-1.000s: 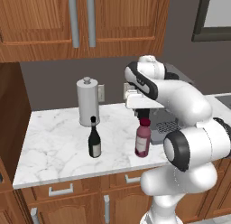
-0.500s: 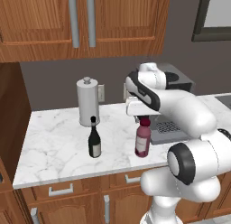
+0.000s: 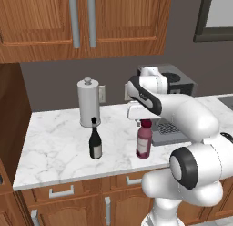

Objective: There is a wine glass and glass cup on the dining counter. Place the wine bottle next to the wine glass and the juice bottle next to the glass cup.

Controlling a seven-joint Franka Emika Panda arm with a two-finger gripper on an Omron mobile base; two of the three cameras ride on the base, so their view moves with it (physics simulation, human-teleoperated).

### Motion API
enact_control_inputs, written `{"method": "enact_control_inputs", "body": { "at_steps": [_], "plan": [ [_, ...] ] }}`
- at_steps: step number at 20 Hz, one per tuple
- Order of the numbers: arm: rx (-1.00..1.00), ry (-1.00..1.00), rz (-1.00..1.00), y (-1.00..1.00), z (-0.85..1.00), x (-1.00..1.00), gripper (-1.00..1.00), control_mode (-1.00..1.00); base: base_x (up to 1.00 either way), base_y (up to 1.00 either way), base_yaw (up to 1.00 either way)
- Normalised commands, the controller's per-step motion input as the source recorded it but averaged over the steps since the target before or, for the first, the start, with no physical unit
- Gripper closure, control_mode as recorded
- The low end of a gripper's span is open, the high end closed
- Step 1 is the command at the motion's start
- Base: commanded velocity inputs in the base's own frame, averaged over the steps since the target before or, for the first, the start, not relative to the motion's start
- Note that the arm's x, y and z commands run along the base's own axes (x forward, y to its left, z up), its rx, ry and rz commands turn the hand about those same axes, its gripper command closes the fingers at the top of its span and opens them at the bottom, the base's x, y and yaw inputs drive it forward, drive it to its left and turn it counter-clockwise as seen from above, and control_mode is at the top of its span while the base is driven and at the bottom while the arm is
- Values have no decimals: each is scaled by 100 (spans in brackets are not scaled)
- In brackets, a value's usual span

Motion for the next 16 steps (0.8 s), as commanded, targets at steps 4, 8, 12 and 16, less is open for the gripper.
{"method": "enact_control_inputs", "body": {
  "at_steps": [4,8,12,16],
  "plan": [
    [0,-1,0,0,-7,0,-100,-100,0,0,0],
    [0,-1,0,0,-7,0,-100,-100,0,0,0],
    [-2,-2,0,1,-8,0,-100,-100,0,0,0],
    [-5,-3,0,0,-11,0,-100,-100,0,0,0]
  ]
}}
